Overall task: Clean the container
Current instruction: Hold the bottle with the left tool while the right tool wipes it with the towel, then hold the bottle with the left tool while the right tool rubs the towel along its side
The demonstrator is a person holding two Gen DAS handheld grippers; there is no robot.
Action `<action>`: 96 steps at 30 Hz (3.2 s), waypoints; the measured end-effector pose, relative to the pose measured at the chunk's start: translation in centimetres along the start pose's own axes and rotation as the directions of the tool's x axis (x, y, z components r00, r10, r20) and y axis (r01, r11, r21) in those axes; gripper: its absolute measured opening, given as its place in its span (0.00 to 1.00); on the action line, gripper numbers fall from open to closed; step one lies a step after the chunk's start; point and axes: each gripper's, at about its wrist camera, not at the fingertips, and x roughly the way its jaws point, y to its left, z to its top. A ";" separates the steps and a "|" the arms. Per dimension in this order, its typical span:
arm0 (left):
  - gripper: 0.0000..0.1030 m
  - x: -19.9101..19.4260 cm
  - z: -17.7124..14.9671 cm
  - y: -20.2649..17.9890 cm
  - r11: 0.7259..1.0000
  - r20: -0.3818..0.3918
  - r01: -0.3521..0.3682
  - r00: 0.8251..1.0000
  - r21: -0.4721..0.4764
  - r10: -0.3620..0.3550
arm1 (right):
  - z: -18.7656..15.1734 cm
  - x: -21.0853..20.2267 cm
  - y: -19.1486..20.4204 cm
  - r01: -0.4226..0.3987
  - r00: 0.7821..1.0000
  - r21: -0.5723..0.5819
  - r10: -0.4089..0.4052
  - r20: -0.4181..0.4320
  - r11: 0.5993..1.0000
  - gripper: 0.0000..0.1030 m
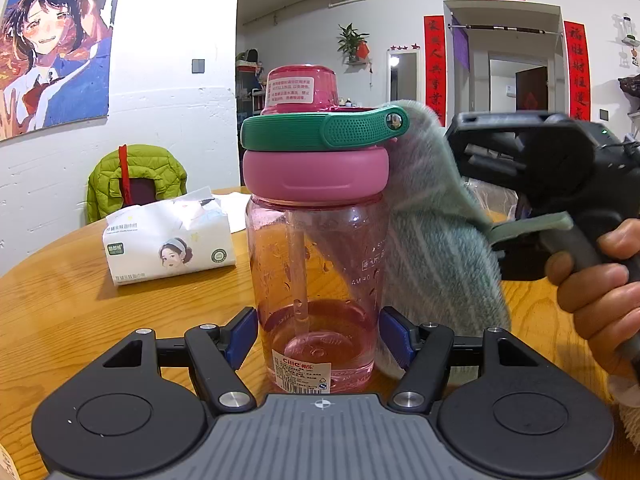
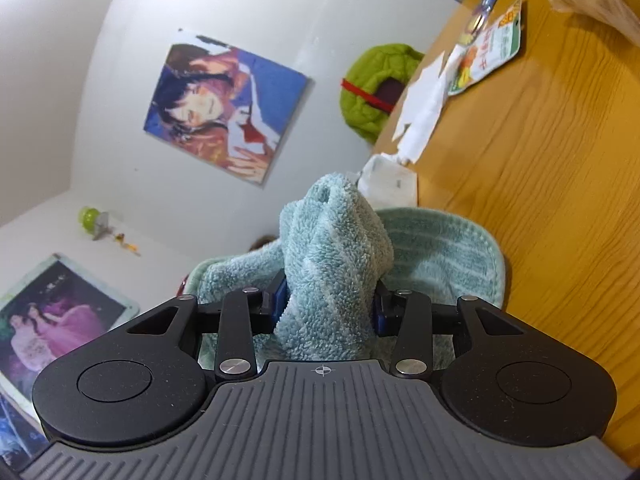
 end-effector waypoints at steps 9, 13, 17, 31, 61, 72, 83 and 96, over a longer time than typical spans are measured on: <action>0.62 0.0 0.0 0.0 1.000 -0.003 -0.001 1.000 -0.002 0.001 | 0.1 1.3 -0.8 0.151 0.988 -0.025 -0.152 -0.036 0.988 0.44; 0.77 -0.8 0.3 0.0 0.998 -0.007 -0.018 1.000 -0.059 0.018 | 0.0 1.9 -0.6 0.225 0.973 -0.073 -0.229 -0.039 0.972 0.44; 0.78 -1.5 0.1 -1.2 0.997 -0.013 -0.070 0.998 -0.044 0.069 | 0.3 1.1 -0.3 0.192 0.981 -0.089 -0.189 0.045 0.977 0.45; 0.68 0.1 0.2 0.6 0.998 0.008 0.024 1.000 -0.055 -0.024 | 0.2 2.1 -0.1 0.178 0.980 -0.078 -0.184 -0.073 0.981 0.45; 0.68 -0.1 -0.3 -0.4 1.000 0.023 0.003 1.000 -0.011 -0.002 | 0.4 -0.1 0.9 0.022 1.000 -0.040 -0.022 -0.012 0.999 0.46; 0.68 2.1 1.2 -0.6 0.999 -0.024 -0.037 0.999 -0.022 0.037 | 0.6 -0.2 0.7 0.048 0.999 -0.038 -0.048 -0.014 0.998 0.44; 0.68 1.1 0.3 -0.5 1.000 0.011 -0.023 1.000 -0.005 0.023 | 0.8 -0.2 0.5 0.074 0.997 -0.037 -0.074 -0.016 0.997 0.45; 0.88 -1.0 0.4 -1.7 0.997 -0.001 -0.073 0.997 -0.012 0.073 | 1.0 -0.2 0.3 0.104 0.994 -0.035 -0.105 -0.019 0.994 0.46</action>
